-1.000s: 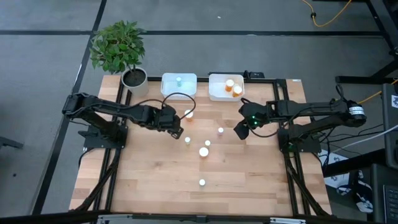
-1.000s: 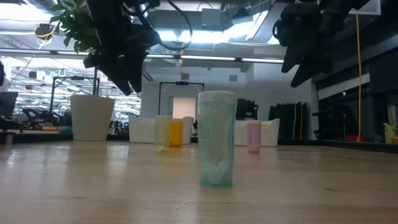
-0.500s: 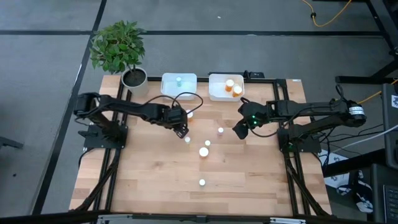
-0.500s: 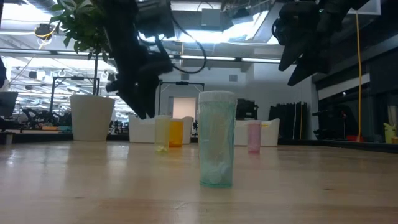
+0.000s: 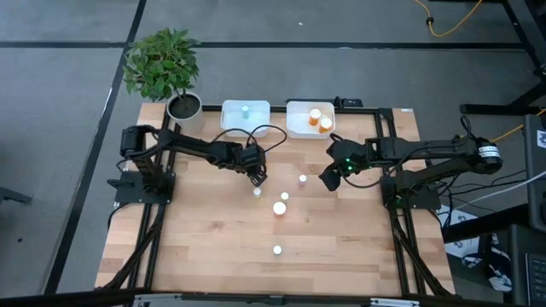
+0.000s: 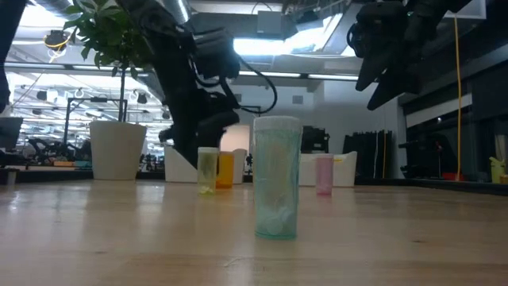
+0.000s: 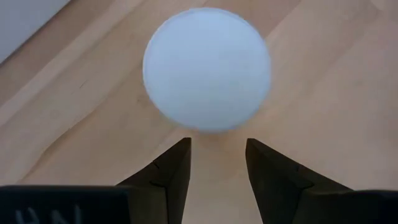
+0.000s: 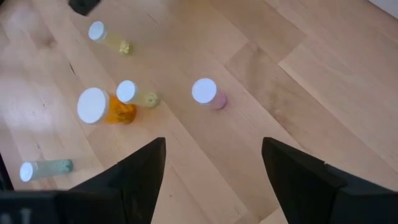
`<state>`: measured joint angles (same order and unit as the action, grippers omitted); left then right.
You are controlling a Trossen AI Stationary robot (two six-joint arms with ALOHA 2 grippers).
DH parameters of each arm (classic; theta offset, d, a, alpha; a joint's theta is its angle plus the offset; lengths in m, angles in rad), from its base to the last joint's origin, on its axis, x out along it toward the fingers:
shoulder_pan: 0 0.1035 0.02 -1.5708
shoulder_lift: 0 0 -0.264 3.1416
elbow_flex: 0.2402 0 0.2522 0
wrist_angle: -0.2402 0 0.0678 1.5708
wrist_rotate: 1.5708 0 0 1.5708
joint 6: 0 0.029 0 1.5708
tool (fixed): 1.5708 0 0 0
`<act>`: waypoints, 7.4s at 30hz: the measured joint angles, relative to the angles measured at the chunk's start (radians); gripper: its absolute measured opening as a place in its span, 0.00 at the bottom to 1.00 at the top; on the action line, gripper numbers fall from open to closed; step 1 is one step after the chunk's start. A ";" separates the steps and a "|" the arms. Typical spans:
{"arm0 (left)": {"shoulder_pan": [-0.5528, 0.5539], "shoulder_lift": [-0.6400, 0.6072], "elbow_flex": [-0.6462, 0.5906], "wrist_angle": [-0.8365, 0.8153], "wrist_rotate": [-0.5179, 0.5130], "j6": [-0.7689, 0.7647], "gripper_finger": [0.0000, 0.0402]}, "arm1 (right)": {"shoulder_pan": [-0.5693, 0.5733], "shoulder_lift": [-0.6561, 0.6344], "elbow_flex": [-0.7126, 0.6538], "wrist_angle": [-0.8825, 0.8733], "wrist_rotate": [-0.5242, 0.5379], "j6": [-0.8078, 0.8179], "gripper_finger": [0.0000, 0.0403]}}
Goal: Pick and place medicine bottles into bin by pill shape (circle, oval)
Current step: Put the top orange capsule bottle into the right white bin
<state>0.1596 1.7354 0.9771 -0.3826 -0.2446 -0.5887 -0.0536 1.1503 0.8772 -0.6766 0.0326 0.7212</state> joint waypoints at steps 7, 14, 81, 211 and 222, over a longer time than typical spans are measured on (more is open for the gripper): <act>0.006 0.077 0.000 0.150 0.020 0.024 0.37 | 0.000 0.000 0.000 0.000 0.000 0.000 0.67; 0.005 0.090 0.000 0.273 0.022 0.038 0.36 | 0.000 0.000 0.000 0.001 0.000 0.000 0.67; 0.045 0.278 0.347 0.189 0.004 0.154 0.36 | -0.002 0.000 0.000 0.022 0.000 0.008 0.67; -0.209 -0.375 0.375 -1.064 -0.216 -0.379 0.36 | -0.283 0.681 0.533 -0.159 0.039 -0.317 0.53; -0.209 -0.375 0.375 -1.056 -0.216 -0.381 0.36 | -0.369 0.529 0.629 -0.240 0.180 -0.387 0.52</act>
<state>-0.0490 1.3609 1.3521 -1.4383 -0.4603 -0.9695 -0.4225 1.6793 1.5058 -0.9168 0.2123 0.3342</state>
